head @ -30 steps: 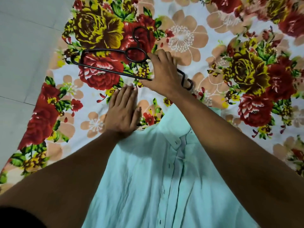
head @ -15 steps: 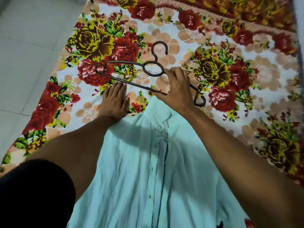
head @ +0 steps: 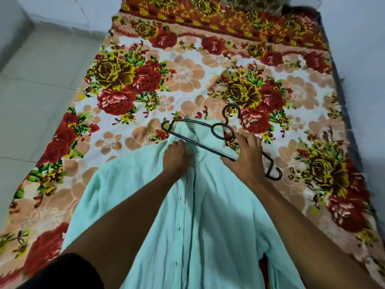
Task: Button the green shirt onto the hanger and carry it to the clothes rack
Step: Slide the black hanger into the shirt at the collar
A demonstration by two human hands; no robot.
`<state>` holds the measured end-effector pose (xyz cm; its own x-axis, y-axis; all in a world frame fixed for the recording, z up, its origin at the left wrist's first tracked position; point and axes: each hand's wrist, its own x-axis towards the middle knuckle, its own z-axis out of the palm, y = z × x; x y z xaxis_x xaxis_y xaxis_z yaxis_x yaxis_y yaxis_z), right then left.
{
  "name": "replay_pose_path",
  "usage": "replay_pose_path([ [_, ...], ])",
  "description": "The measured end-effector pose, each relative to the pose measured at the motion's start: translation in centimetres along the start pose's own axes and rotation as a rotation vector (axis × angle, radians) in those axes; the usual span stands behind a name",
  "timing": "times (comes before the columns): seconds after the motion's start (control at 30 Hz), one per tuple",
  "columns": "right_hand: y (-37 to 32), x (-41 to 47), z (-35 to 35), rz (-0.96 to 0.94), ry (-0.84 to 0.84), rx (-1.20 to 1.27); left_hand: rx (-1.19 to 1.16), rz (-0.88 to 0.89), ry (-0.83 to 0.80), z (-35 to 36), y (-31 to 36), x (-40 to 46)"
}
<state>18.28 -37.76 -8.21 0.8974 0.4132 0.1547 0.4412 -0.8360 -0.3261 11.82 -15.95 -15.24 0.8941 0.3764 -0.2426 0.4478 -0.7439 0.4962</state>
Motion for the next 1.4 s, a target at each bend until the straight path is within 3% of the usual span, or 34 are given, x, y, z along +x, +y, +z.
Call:
replay_pose_path([
  [0.1, 1.4, -3.0, 0.1, 0.078, 0.012, -0.002, -0.098, -0.036, 0.032, -0.3, -1.5, 0.3],
  [0.27, 1.9, -7.0, 0.5, 0.185, 0.028, 0.006, -0.040, -0.013, -0.060, -0.6, -1.9, 0.1],
  [0.43, 1.7, -7.6, 0.8, 0.223, 0.040, 0.051, -0.103, -0.027, -0.017, 0.1, -1.7, 0.8],
  [0.77, 3.7, -12.2, -1.2, 0.220, 0.104, 0.048, -0.895, -0.242, 0.168, -3.0, -4.1, -0.6],
  [0.87, 3.0, -11.9, -0.8, 0.189, 0.082, 0.012, -1.007, -0.227, 0.242, -4.1, -3.8, -1.0],
  [0.97, 1.4, -10.2, 0.3, 0.118, 0.053, 0.004, -1.010, -0.060, 0.146, -4.8, -2.2, -1.7],
  [1.1, -1.6, -6.0, 2.7, 0.043, 0.005, 0.028, -0.983, -0.003, 0.065, -4.7, -0.2, -1.3],
  [1.2, -3.6, -3.3, 4.7, -0.056, -0.020, 0.054, -0.783, 0.087, -0.013, -4.4, 0.5, -0.9],
  [1.4, -4.8, -0.3, 7.7, -0.143, -0.018, 0.046, -0.447, 0.357, 0.035, -4.3, -1.7, -0.2],
])
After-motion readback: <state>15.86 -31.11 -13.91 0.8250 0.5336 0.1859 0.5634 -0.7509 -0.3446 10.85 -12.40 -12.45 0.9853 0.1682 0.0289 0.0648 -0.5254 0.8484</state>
